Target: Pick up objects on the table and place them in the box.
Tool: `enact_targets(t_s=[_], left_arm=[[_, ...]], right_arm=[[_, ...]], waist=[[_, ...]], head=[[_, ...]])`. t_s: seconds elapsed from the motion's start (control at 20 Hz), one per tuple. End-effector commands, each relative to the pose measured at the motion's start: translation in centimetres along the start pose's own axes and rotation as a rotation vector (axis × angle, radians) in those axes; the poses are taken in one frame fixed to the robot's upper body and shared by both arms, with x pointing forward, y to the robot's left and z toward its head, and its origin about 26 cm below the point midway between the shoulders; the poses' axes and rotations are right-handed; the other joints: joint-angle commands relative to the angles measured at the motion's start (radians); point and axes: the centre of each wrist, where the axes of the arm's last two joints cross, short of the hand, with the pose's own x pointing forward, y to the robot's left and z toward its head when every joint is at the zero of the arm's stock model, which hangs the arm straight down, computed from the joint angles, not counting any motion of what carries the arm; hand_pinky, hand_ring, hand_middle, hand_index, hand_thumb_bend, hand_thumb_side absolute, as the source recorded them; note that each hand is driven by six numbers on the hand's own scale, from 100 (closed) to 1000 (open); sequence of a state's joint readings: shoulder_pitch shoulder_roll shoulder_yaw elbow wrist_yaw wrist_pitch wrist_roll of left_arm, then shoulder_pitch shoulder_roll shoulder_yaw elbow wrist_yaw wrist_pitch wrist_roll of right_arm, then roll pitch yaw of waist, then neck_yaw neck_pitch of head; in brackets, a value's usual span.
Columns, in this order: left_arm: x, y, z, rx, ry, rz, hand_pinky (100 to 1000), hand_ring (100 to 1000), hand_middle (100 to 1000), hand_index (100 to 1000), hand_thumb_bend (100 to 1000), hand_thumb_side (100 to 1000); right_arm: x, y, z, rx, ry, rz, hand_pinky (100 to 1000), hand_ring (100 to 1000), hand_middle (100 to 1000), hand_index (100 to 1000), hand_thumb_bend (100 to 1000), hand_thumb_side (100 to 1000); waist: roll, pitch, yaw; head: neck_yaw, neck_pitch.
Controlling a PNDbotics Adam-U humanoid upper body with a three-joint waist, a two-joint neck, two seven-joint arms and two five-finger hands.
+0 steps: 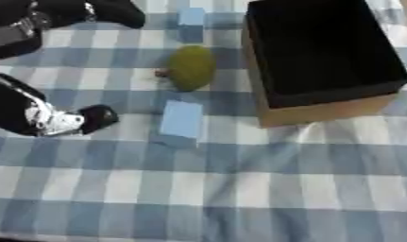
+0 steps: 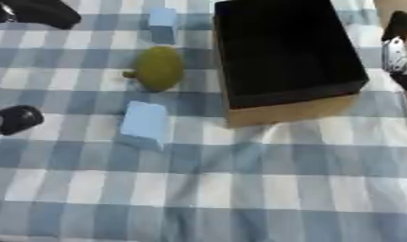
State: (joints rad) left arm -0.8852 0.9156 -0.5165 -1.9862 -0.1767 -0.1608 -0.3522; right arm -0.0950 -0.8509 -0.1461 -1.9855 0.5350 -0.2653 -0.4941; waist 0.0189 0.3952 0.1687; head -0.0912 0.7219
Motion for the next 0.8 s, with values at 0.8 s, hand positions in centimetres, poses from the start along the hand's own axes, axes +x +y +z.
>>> enact_targets(t_s=[0.8], left_arm=[[3.9,-0.5,-5.7,-0.349,-0.035,-0.012,962,918,827,941,586,387]], right_arm=[[0.0,-0.7,-0.4,0.017,-0.018,0.017,896,942,653,898,100,470]], waist=[[0.026,-0.049,0.014]], head=[[-0.029,0.031]])
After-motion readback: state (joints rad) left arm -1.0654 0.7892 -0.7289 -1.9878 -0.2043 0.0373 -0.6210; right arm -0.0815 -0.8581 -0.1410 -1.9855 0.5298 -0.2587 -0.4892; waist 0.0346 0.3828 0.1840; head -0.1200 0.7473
